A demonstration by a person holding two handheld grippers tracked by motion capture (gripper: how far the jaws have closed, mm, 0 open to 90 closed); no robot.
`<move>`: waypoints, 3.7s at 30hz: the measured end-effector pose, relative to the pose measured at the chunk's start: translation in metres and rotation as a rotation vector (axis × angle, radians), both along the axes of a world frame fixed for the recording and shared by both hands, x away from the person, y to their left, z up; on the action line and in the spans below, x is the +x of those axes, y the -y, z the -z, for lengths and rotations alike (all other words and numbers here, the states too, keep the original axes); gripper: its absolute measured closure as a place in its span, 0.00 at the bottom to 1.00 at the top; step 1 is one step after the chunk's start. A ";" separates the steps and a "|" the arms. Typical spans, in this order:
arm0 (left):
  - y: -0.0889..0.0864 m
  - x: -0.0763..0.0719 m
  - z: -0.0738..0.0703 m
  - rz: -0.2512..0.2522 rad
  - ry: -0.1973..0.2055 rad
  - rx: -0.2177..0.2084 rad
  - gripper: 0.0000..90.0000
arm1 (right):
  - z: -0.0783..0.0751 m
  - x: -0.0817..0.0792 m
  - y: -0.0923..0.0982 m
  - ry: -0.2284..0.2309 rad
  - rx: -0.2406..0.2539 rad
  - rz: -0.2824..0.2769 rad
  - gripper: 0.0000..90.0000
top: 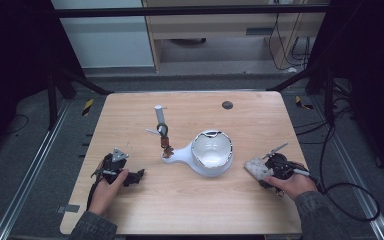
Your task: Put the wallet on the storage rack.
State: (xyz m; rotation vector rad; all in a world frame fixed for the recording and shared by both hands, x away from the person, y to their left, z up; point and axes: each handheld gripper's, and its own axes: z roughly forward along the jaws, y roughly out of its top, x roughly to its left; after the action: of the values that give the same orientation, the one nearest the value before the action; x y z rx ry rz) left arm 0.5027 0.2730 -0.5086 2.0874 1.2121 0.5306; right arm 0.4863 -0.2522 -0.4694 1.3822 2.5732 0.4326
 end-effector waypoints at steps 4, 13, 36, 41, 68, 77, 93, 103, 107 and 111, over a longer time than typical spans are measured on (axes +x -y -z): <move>0.000 0.000 0.000 0.001 0.000 0.000 0.00 | -0.004 0.000 0.000 0.003 -0.013 -0.025 0.35; 0.000 0.000 0.000 0.001 -0.001 0.001 0.00 | -0.042 -0.015 -0.001 0.072 -0.057 -0.088 0.36; 0.000 0.000 0.000 -0.005 0.000 -0.003 0.00 | -0.122 -0.019 -0.034 0.211 -0.143 -0.177 0.36; 0.000 -0.001 0.000 -0.008 0.002 -0.002 0.00 | -0.135 -0.022 -0.046 0.249 -0.145 -0.168 0.36; -0.001 0.003 0.000 -0.003 -0.001 -0.003 0.00 | -0.154 -0.015 -0.111 0.270 -0.345 -0.293 0.36; -0.001 0.004 0.000 -0.001 -0.002 -0.001 0.00 | -0.149 -0.009 -0.129 0.261 -0.364 -0.331 0.36; -0.001 0.004 0.000 -0.001 -0.001 -0.003 0.00 | -0.140 -0.007 -0.142 0.247 -0.364 -0.354 0.36; -0.001 0.004 0.000 -0.001 -0.001 -0.004 0.00 | -0.133 -0.007 -0.149 0.224 -0.350 -0.370 0.36; -0.001 0.004 0.000 -0.001 -0.001 -0.004 0.00 | -0.128 -0.009 -0.153 0.211 -0.357 -0.381 0.36; -0.001 0.004 0.000 0.001 -0.001 -0.004 0.00 | -0.121 -0.009 -0.157 0.202 -0.368 -0.391 0.36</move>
State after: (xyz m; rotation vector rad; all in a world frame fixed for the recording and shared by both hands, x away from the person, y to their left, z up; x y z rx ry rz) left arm 0.5072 0.2739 -0.5083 2.0851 1.2123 0.5261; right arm 0.4769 -0.0955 -0.3479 0.6808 2.5792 0.1298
